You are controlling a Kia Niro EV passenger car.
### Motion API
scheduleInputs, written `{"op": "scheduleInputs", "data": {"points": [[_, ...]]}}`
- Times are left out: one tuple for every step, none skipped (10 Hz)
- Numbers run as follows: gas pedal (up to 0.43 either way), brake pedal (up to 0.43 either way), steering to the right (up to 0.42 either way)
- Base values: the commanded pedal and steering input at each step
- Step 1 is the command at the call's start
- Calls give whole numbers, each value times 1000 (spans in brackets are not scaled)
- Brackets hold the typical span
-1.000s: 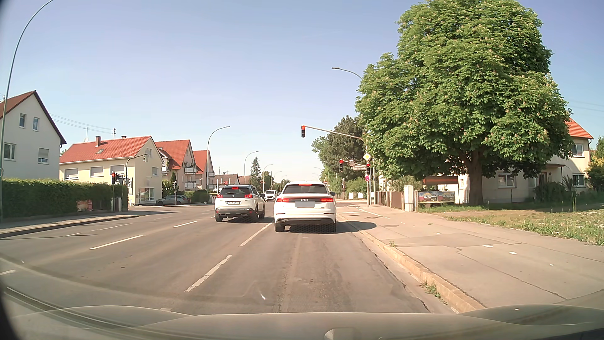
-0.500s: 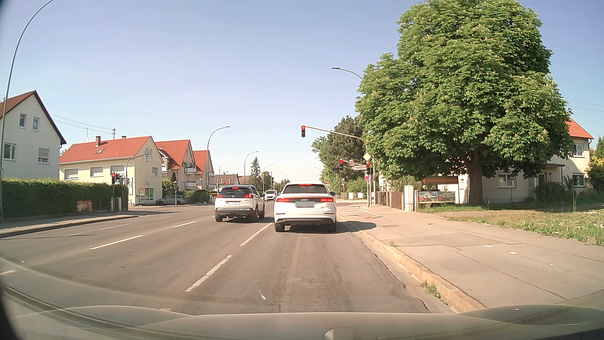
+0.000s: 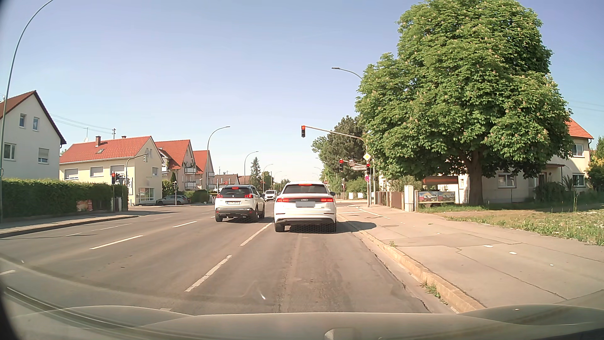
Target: Follow the waypoints while adhering to traffic rules and regulations
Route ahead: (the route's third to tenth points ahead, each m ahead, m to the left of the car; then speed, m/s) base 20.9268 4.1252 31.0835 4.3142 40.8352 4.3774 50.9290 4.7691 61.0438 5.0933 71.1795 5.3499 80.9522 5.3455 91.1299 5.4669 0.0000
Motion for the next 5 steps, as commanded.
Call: {"op": "scheduleInputs", "data": {"points": [[0, 140, 7], [0, 146, 7], [0, 140, 7], [0, 140, 7], [0, 140, 7]]}}
